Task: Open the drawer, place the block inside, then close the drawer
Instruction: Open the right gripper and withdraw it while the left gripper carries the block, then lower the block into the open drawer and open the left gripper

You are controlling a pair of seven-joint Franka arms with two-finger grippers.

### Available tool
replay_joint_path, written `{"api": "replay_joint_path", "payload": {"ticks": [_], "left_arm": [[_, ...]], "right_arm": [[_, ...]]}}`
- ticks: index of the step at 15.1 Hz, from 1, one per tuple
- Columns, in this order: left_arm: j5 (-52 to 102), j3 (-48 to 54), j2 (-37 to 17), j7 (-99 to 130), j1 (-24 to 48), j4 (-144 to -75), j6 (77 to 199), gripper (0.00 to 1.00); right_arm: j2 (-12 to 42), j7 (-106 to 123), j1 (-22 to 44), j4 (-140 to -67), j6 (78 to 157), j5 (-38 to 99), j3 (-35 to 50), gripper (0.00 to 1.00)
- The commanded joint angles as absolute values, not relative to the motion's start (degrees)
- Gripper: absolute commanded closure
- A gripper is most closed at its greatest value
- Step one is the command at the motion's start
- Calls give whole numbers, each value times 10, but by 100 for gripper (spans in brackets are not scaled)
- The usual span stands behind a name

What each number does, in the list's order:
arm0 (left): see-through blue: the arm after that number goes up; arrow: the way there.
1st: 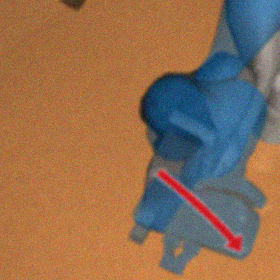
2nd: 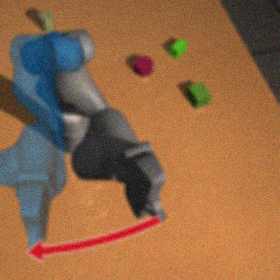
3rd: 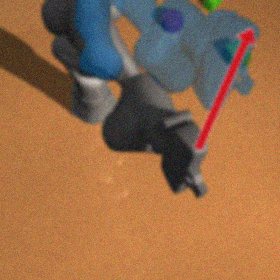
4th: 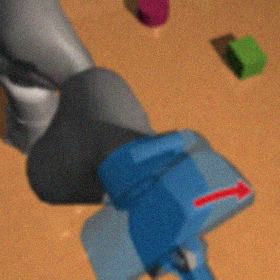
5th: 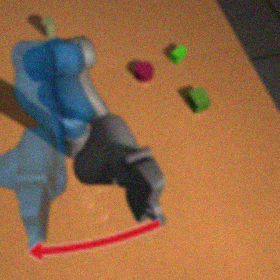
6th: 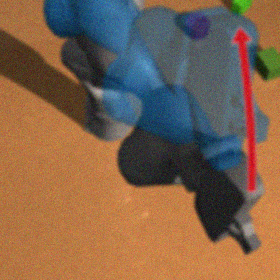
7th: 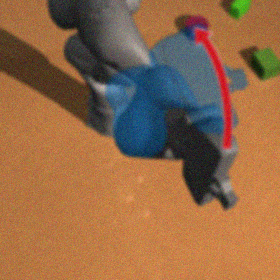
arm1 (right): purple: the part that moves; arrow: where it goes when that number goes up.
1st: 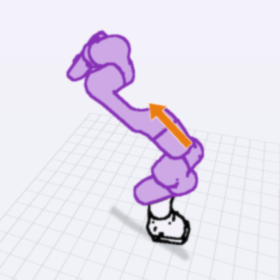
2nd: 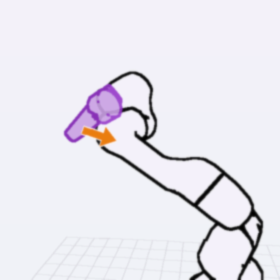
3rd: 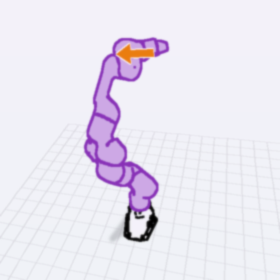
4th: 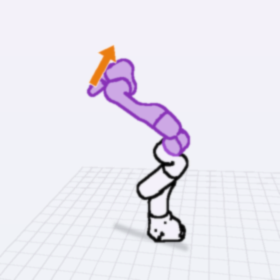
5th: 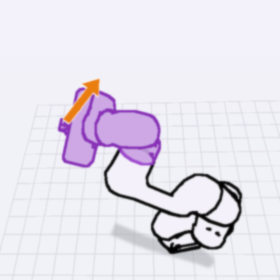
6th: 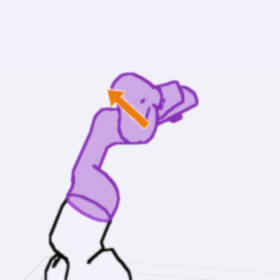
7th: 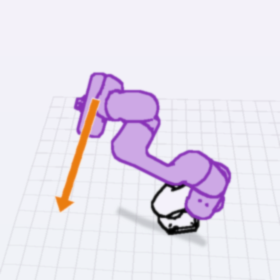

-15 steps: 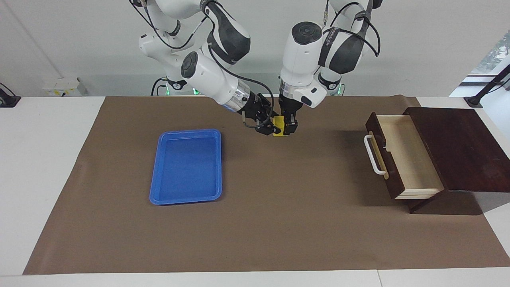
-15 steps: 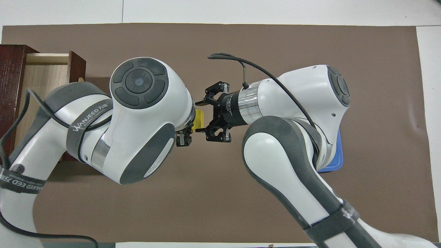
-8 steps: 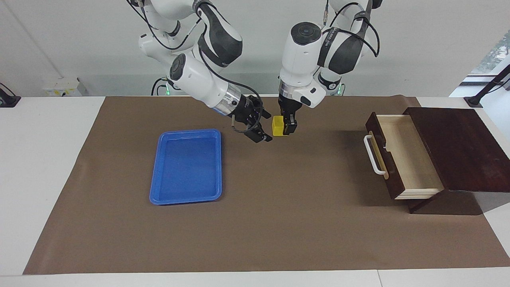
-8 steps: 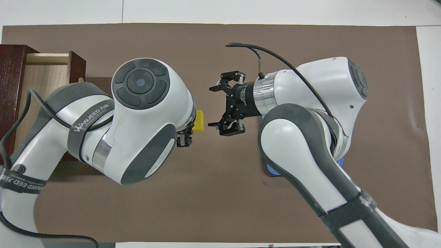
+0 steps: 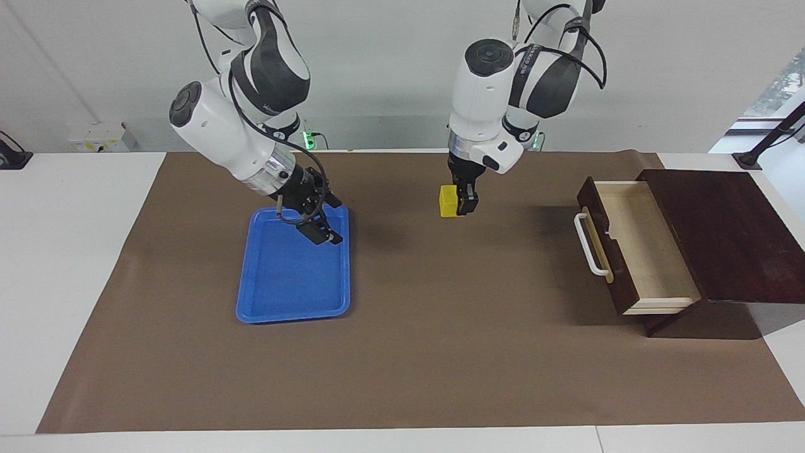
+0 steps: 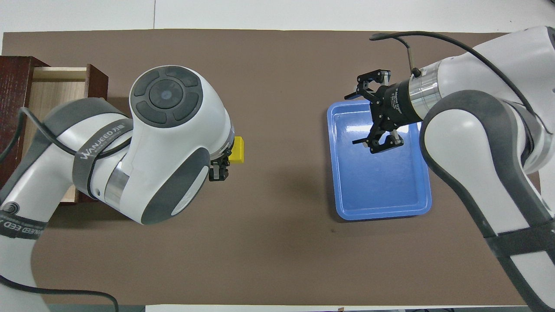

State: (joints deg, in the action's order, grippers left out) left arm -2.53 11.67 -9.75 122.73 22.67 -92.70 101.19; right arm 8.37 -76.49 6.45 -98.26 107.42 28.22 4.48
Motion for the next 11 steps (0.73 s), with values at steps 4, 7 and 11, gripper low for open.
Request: {"api": "replay_joint_path", "payload": {"ticks": [4, 7, 11], "left_arm": [[-52, 117, -91, 1107, 140, -917, 978, 100], [-51, 116, -82, 1011, 75, -911, 955, 100], [-49, 116, -79, 890, -12, -918, 963, 100]], "right_arm": [[46, -427, -3, -985, 968, 160, 50, 0], [29, -283, -26, -986, 934, 127, 49, 0], [2, -190, -26, -986, 902, 61, 51, 0]]}}
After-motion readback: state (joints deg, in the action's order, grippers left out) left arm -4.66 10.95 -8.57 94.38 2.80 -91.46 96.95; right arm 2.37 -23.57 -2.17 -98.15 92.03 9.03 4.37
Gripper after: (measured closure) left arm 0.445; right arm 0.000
